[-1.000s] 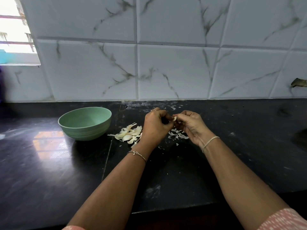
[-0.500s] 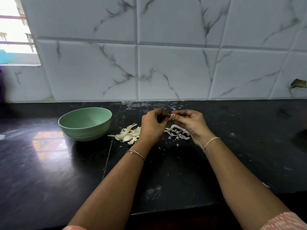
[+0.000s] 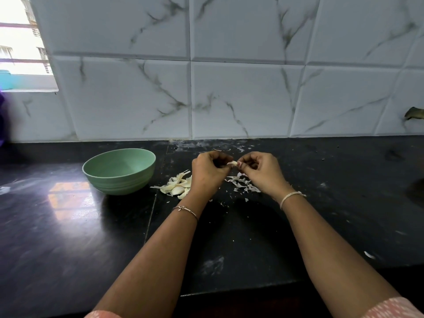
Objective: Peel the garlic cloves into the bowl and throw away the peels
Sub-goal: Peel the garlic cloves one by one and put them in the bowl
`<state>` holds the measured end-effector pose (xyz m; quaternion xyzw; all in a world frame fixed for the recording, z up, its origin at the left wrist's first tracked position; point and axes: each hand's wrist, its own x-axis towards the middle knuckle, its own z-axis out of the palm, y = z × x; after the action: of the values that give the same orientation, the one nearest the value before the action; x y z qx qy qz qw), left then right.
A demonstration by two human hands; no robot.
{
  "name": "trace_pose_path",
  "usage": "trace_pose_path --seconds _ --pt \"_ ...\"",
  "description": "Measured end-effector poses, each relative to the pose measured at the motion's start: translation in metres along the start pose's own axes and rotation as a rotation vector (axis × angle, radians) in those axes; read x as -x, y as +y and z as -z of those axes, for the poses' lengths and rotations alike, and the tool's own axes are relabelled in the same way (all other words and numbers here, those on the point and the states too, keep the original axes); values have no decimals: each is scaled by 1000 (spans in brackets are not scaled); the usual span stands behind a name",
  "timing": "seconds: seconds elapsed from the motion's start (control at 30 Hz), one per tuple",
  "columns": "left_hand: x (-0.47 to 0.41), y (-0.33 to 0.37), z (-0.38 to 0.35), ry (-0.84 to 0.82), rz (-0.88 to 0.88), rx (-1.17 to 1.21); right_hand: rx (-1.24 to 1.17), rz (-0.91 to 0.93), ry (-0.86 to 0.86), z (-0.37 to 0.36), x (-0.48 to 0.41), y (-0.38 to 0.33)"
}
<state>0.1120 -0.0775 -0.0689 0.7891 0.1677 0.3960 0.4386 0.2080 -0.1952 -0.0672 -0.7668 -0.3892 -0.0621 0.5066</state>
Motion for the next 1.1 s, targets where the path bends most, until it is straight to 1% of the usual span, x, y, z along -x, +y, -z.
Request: trace_pose_path --seconds 0.17,0.3,0.4,0.43,0.6,0.7,0.8,0.93,1.0,1.1 --pt "0 -1 -2 -3 10 20 148 86 10 -1 1 1" --pt "-1 -2 -5 -29 15 -3 206 124 2 -5 -1 0" --pt "-2 -3 -9 21 -11 -69 226 139 21 -6 -1 1" --pt "-3 -4 -9 22 -6 -59 227 142 20 -6 -1 1" --pt "-3 -8 -9 -54 39 60 189 165 -19 -7 -1 0" --pt "-5 -9 -10 -106 70 170 182 169 -51 -6 1 -1" --pt "-6 -11 -10 -109 111 258 192 157 -49 -5 1 -2" --pt "-5 -10 -8 -104 174 371 296 56 24 4 -1 2" --pt "-4 -8 -8 -126 210 442 380 -6 25 10 -2 5" --pt "-3 -8 -7 -149 238 482 433 -20 25 15 -1 6"
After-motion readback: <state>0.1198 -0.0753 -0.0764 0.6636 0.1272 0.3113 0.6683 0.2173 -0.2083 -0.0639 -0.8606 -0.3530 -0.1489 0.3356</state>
